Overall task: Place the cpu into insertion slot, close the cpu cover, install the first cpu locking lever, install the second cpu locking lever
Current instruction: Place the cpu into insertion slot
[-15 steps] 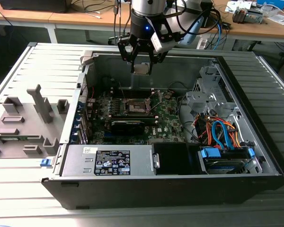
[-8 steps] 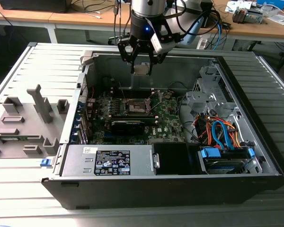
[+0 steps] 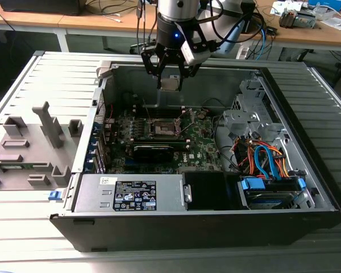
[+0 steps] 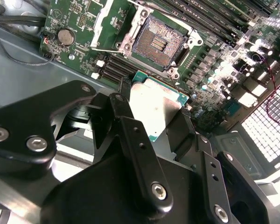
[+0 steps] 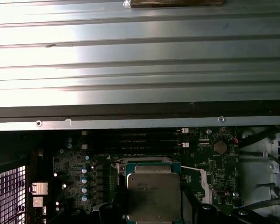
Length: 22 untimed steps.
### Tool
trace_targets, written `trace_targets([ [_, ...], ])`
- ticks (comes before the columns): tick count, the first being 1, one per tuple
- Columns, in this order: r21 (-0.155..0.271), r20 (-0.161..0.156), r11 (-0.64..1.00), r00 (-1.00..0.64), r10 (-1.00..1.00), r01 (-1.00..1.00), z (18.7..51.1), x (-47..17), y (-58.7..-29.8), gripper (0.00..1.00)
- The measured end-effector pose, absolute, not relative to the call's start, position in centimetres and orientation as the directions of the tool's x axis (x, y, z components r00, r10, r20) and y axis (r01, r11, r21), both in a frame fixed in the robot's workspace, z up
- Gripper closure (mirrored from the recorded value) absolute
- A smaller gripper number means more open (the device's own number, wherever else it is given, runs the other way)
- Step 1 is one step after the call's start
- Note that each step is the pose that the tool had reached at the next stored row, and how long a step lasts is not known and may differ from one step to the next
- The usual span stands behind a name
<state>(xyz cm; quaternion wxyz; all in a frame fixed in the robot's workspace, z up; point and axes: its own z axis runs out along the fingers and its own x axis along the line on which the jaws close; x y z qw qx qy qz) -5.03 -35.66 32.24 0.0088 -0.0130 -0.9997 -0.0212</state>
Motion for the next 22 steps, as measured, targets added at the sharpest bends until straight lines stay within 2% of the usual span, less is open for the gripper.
trace_targets([
  [22, 0.042, 0.018, 0.999, -1.000, 0.026, 0.026, 31.74, -5.03, -35.71, 0.45],
])
